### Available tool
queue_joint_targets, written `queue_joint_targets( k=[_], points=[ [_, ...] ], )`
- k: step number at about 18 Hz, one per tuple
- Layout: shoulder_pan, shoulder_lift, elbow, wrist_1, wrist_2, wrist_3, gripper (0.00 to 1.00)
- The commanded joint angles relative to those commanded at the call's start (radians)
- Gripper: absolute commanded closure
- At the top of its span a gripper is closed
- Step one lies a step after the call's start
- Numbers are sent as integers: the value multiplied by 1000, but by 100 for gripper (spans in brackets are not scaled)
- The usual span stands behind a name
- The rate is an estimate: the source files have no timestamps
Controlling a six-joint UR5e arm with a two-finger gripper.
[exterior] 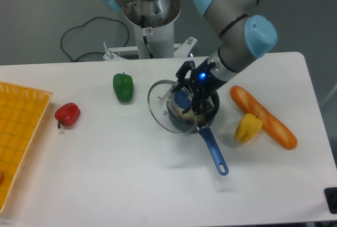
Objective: Close the pot lid
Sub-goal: 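Carry the held glass lid over to the dark blue saucepan, then tilt and lower the glass lid onto the saucepan rim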
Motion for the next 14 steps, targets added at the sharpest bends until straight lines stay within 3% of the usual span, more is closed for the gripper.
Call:
queue_joint_targets(
  k=[14],
  points=[
    [37, -9, -38, -2, 17, 147, 44]
  ],
)
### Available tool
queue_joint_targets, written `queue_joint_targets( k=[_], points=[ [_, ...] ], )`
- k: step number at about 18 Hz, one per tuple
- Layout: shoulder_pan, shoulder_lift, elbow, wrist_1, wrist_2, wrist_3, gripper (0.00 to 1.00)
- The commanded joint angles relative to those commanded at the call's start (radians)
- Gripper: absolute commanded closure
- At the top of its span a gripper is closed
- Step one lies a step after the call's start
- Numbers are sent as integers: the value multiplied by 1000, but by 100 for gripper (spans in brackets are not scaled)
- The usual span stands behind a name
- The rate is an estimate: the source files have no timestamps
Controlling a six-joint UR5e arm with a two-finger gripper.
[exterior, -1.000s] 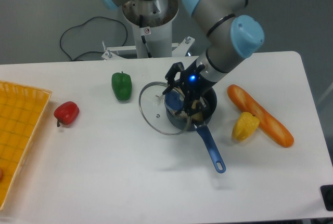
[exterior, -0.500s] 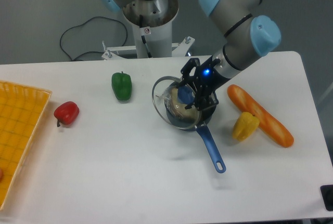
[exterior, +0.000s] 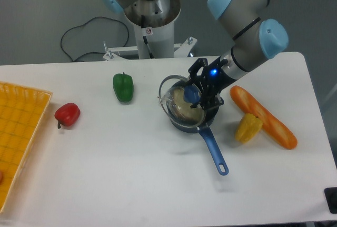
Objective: Close the pot lid
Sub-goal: 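Tilt and lower the glass lid onto the saucepan rim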
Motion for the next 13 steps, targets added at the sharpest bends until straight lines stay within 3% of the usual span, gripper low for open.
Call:
queue_joint_targets(
  k=[13],
  points=[
    [14, 11, -41, -9, 3, 60, 44]
  ],
)
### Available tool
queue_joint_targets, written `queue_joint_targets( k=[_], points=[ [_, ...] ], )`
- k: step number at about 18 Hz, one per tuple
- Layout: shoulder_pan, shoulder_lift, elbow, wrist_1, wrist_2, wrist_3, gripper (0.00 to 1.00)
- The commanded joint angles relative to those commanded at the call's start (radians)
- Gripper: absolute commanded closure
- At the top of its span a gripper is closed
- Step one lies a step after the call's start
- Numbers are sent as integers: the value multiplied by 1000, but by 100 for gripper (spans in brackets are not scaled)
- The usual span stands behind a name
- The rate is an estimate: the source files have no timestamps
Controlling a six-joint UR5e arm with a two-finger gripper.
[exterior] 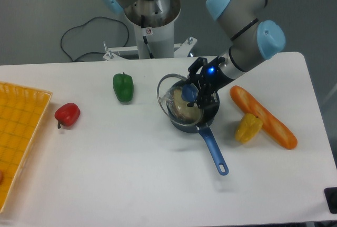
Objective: Close the pot lid
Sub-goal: 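Tilt and lower the glass lid onto the saucepan rim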
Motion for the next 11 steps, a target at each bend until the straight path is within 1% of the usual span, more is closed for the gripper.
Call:
queue_joint_targets(
  k=[3, 5, 8, 11],
  points=[
    [14, 3, -3, -6, 2, 0, 44],
    [28, 6, -5, -26, 9, 2, 44],
    [43, 5, -14, -28, 34, 57, 44],
    [55, 5, -20, -32, 34, 63, 44]
  ],
)
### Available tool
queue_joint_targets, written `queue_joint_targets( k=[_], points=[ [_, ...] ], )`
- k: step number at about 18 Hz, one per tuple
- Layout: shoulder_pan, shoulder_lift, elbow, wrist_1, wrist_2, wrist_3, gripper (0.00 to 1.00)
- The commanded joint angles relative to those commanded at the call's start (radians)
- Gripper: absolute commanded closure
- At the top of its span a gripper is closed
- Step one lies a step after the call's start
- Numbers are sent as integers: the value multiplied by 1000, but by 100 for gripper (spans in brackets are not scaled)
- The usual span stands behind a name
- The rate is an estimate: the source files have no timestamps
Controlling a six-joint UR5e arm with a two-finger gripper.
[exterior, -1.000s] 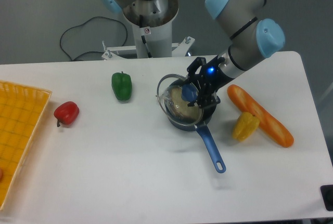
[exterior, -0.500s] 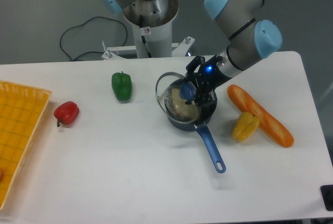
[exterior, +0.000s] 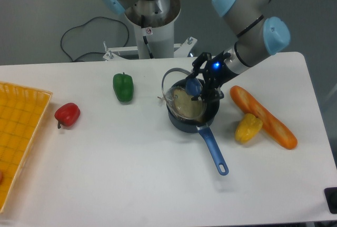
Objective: Close the pot lid
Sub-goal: 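Tilt and lower the glass lid onto the saucepan rim, then settle the lid flat on the saucepan while holding the knob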
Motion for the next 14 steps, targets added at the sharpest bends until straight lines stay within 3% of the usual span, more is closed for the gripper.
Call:
queue_joint_targets(
  k=[14],
  points=[
    [-6, -2, -3, 5, -9, -15, 44]
  ],
)
